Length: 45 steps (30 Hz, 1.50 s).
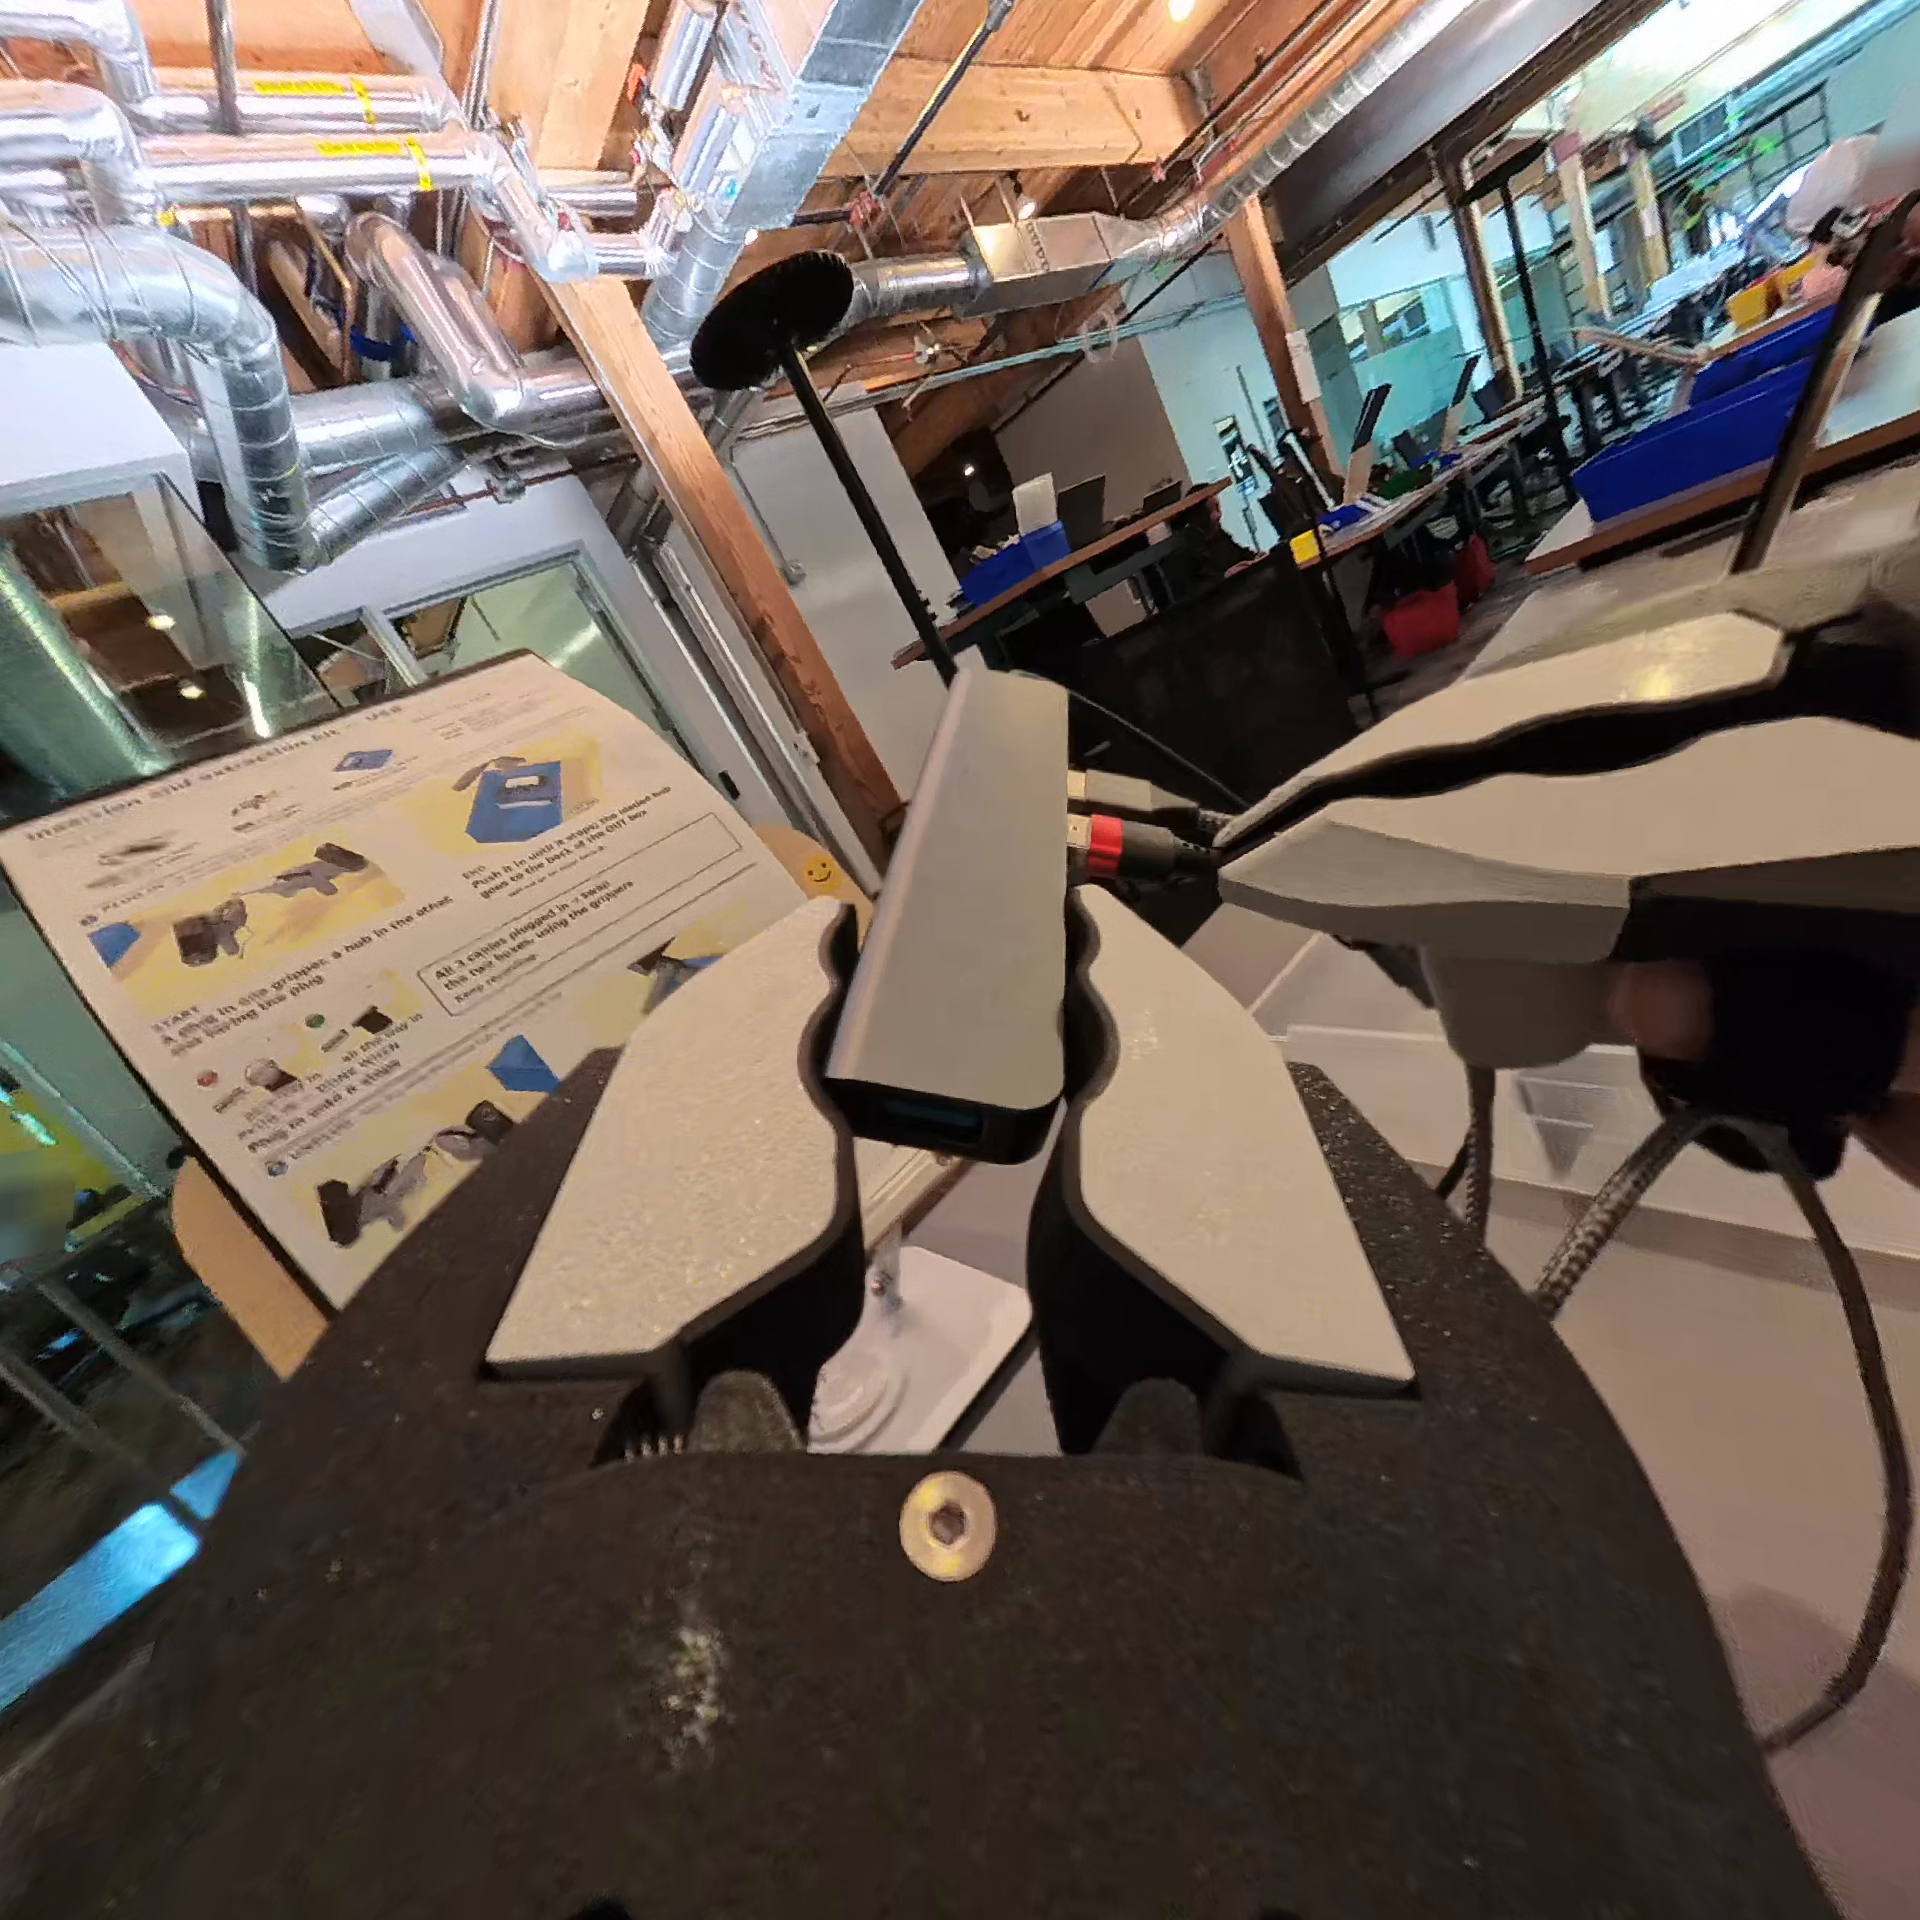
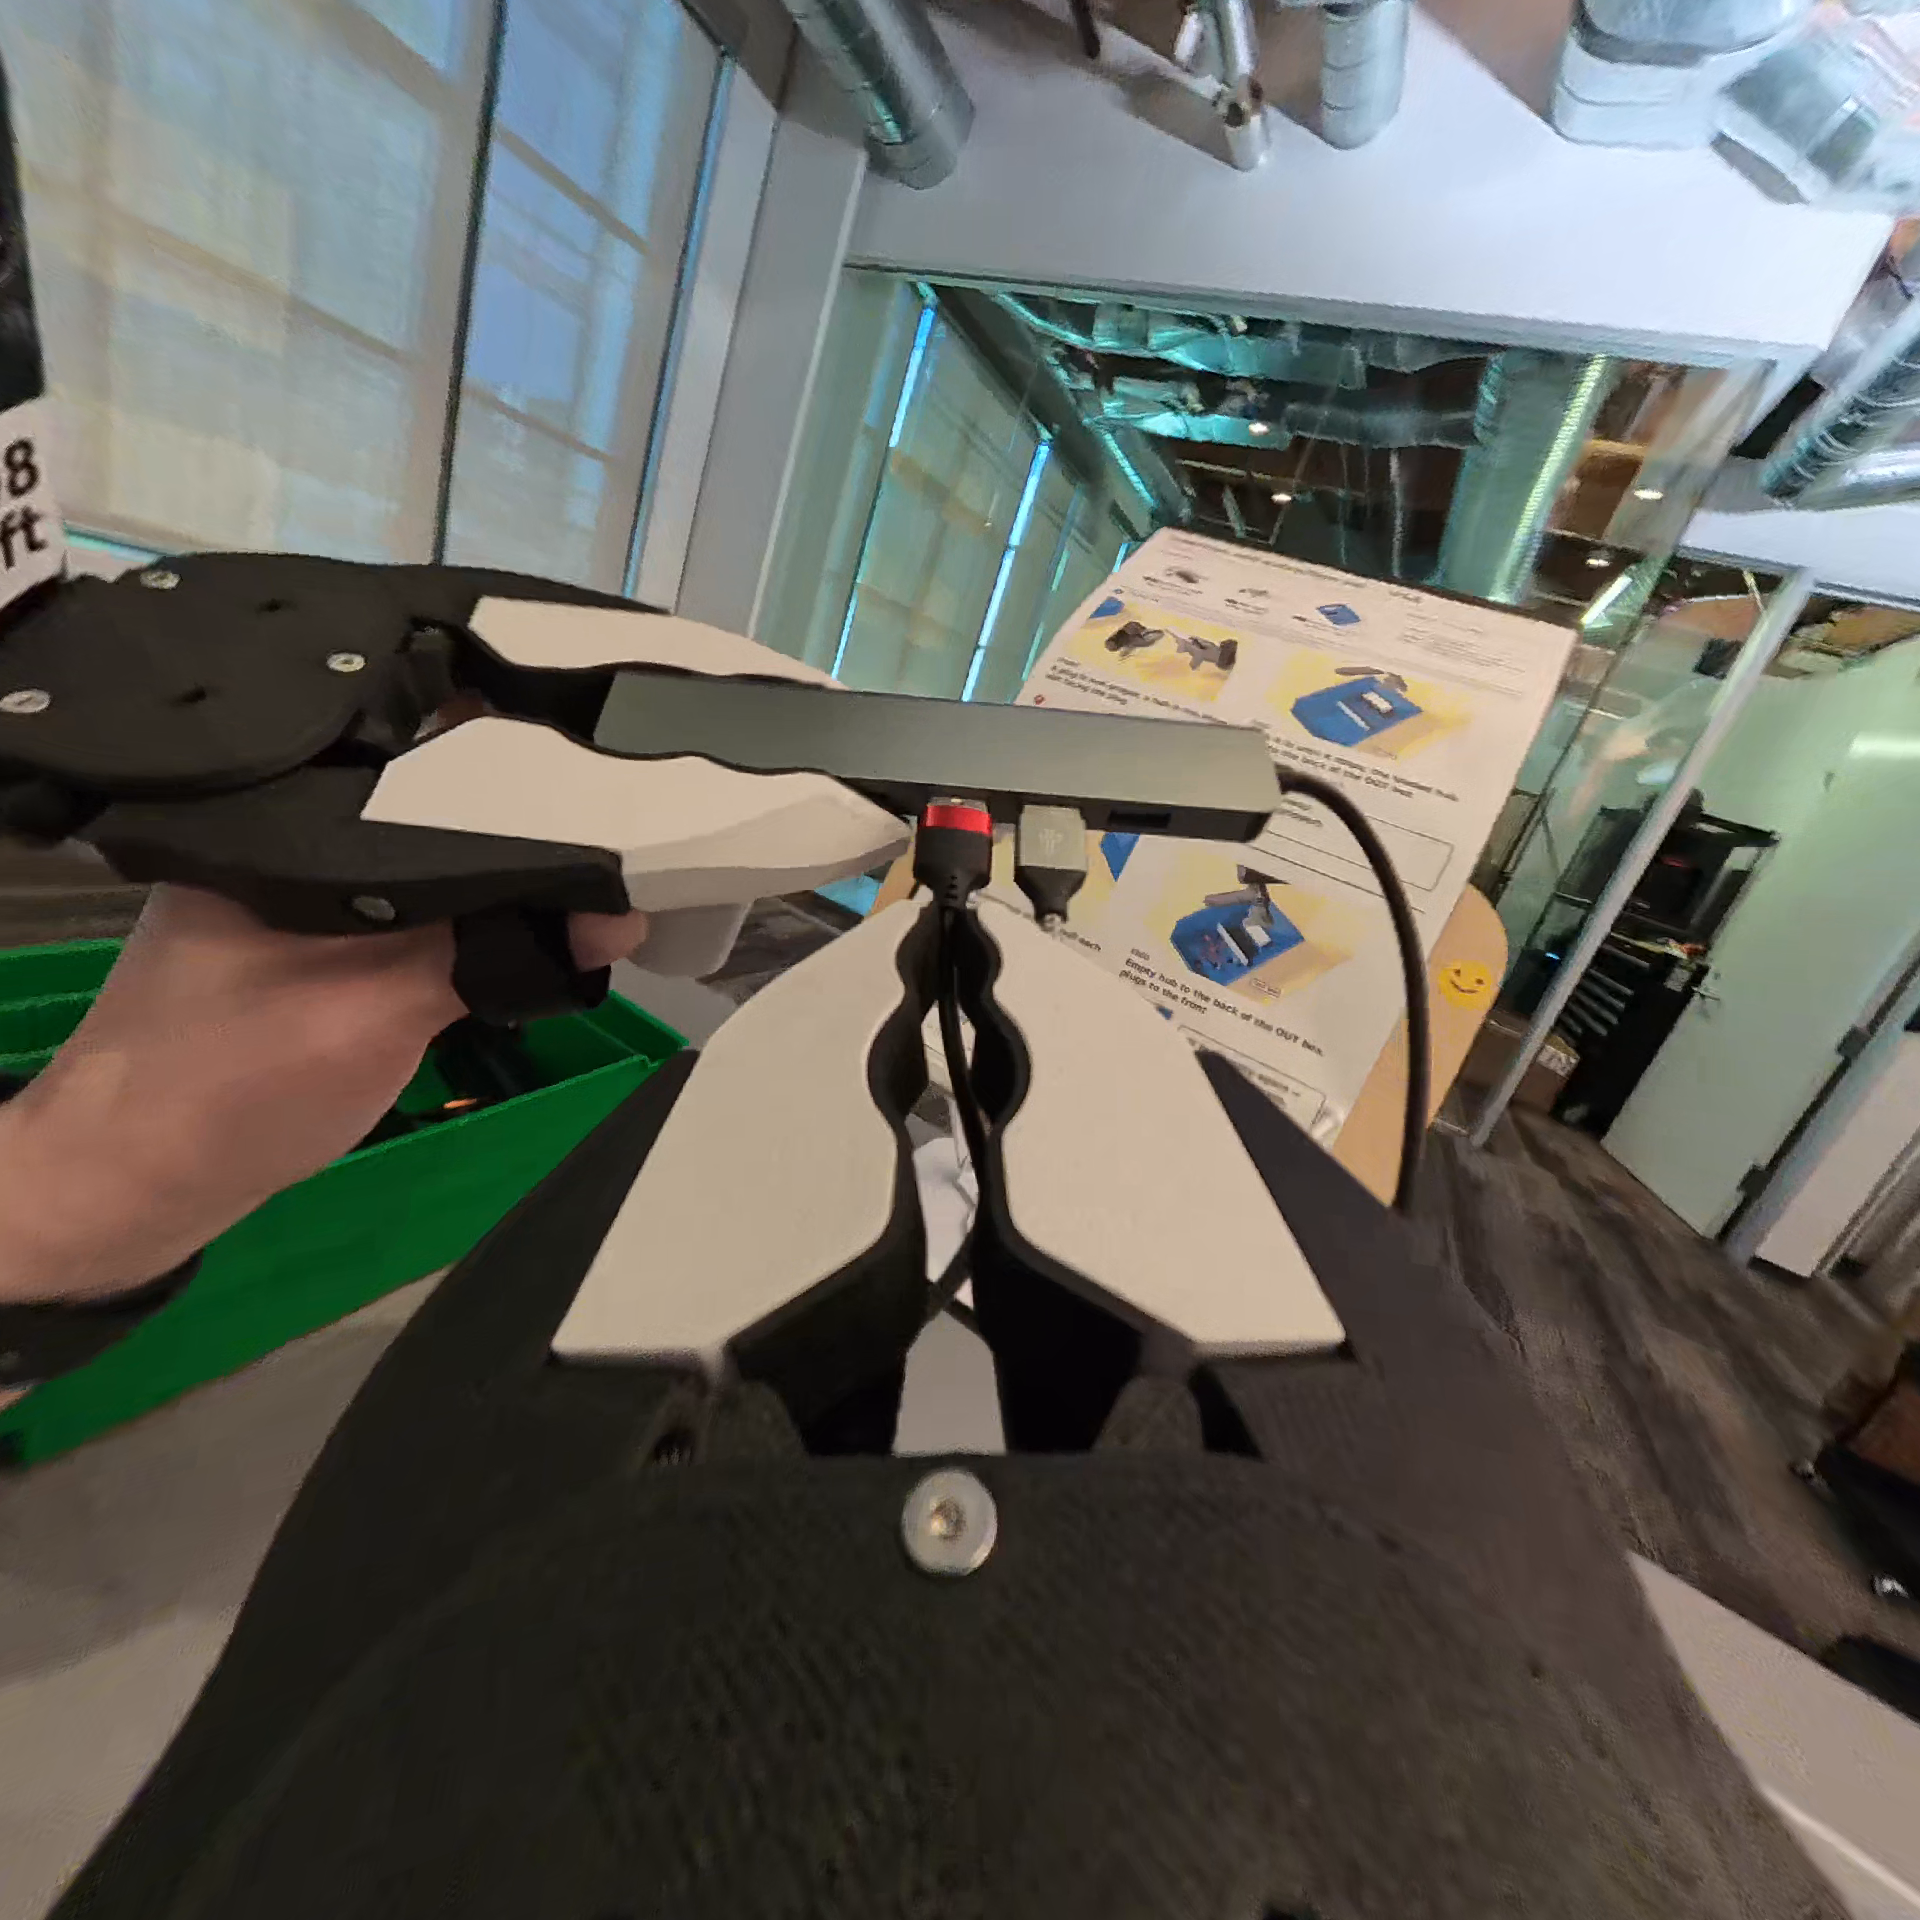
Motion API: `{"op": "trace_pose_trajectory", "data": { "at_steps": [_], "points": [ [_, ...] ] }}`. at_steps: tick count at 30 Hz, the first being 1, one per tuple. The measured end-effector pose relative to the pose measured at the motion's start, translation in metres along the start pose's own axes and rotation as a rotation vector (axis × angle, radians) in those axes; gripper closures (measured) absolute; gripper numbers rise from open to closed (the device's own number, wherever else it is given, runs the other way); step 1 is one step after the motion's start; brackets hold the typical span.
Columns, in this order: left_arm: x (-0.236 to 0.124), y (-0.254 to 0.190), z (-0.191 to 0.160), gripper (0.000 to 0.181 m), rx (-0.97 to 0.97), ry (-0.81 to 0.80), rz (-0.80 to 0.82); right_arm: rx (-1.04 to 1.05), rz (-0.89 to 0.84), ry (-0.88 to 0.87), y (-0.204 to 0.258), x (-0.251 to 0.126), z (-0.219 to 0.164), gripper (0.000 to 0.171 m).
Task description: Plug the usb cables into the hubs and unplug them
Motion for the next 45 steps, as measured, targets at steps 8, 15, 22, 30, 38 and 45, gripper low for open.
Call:
{"op": "trace_pose_trajectory", "data": {
  "at_steps": [8, 15, 22, 30, 38, 45],
  "points": [
    [0.003, 0.004, -0.011, 0.146, -0.188, 0.019, -0.090, -0.084, -0.003, 0.027, 0.002, -0.001, -0.002, 0.167],
    [-0.042, 0.071, -0.005, 0.146, -0.220, -0.073, 0.107, -0.068, 0.054, 0.048, 0.021, -0.004, -0.002, 0.168],
    [-0.035, 0.061, -0.007, 0.146, -0.143, -0.039, 0.050, 0.007, 0.638, 0.328, 0.055, 0.003, -0.034, 0.167],
    [-0.035, 0.074, -0.025, 0.146, -0.041, 0.086, 0.171, -0.135, 1.061, 0.764, 0.077, -0.035, -0.100, 0.168],
    [-0.067, 0.109, -0.018, 0.146, -0.159, -0.005, 0.239, 0.148, 1.462, 1.098, 0.080, -0.085, -0.161, 0.166],
    [-0.069, 0.110, -0.015, 0.146, -0.186, -0.024, 0.215, 0.319, 1.478, 0.984, 0.065, -0.079, -0.140, 0.153]
  ]
}}
Point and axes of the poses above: each gripper's, where its closed fingertips meet, x out along the fingers, z out of its top, y = z × x across the jaws, the point moved 7 cm from there along -x, back along the fingers, and after that the axes turned 7 degrees about -y, right-handed, at the moved point
